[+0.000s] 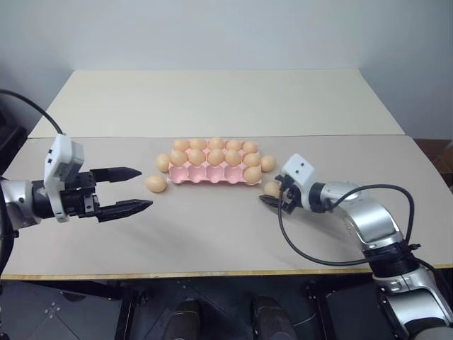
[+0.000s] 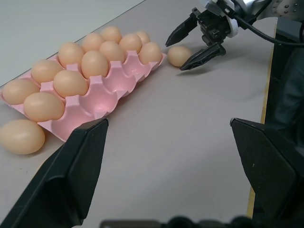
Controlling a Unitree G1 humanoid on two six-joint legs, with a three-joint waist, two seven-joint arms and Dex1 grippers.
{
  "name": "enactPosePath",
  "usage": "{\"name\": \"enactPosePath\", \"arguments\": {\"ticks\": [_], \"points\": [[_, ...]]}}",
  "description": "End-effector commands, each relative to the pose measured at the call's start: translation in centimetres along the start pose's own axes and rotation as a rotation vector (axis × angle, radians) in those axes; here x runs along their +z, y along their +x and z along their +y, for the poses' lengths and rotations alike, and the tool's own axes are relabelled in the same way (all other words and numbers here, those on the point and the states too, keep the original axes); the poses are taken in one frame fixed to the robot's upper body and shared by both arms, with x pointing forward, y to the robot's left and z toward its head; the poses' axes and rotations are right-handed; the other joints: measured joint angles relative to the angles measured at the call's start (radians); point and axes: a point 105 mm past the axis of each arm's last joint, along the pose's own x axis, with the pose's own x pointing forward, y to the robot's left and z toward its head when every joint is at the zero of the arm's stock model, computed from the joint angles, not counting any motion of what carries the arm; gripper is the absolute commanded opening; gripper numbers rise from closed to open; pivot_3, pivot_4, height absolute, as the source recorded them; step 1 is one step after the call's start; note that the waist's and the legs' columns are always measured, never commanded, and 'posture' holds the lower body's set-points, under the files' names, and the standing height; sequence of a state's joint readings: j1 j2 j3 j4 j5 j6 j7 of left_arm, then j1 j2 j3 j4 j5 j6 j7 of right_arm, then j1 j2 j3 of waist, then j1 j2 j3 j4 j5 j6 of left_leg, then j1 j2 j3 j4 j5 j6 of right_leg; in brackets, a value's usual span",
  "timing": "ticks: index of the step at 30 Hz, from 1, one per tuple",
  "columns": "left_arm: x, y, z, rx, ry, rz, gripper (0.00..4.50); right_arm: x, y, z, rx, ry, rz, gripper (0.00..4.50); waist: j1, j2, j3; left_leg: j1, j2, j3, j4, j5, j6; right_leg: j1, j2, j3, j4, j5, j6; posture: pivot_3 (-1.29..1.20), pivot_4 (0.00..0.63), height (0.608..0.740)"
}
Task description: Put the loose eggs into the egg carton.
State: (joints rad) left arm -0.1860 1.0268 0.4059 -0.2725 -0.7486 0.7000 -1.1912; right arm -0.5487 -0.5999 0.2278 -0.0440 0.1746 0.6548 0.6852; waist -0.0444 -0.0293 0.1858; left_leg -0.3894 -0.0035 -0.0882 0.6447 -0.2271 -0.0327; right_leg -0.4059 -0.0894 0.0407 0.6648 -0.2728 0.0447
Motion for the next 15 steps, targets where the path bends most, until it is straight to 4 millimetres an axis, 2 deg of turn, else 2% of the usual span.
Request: {"name": "enactPosePath", "arguments": {"ticks": [1,4,8,11,15], "points": [[0.8,0.0,0.0,-0.008,0.045,-0.014,4.50,1.6,-0.6,-0.4,-0.021,-0.021,-0.039,3.28,0.000,0.000,0.000,0.000,0.000,0.000,0.000,0.000,0.000,0.000,0.000,0.000,0.000,0.000,0.000,0.00,0.150,0.740],[0.8,0.0,0.0,-0.009,0.046,-0.016,4.50,2.2,-1.7,-0.2,-0.015,-0.028,-0.054,2.27,0.000,0.000,0.000,0.000,0.000,0.000,0.000,0.000,0.000,0.000,0.000,0.000,0.000,0.000,0.000,0.00,0.150,0.740],[0.6,0.2,0.1,-0.010,0.046,-0.019,4.50,3.7,-3.0,0.0,-0.032,-0.075,-0.084,2.27,0.000,0.000,0.000,0.000,0.000,0.000,0.000,0.000,0.000,0.000,0.000,0.000,0.000,0.000,0.000,0.00,0.150,0.740],[0.5,0.3,0.0,-0.009,0.044,-0.029,4.50,6.5,-3.7,0.4,-0.025,-0.101,-0.154,2.27,-0.003,0.000,0.000,0.000,0.000,0.000,0.000,0.000,0.000,0.000,0.001,0.000,0.000,0.000,0.000,0.00,0.150,0.740],[0.2,0.5,-0.1,-0.012,0.041,-0.030,4.50,9.0,-2.4,1.5,0.023,-0.130,-0.219,2.27,-0.008,0.000,0.000,0.001,0.001,0.000,0.000,0.000,0.000,0.000,0.001,0.001,0.000,0.000,0.000,0.00,0.150,0.740]]}}
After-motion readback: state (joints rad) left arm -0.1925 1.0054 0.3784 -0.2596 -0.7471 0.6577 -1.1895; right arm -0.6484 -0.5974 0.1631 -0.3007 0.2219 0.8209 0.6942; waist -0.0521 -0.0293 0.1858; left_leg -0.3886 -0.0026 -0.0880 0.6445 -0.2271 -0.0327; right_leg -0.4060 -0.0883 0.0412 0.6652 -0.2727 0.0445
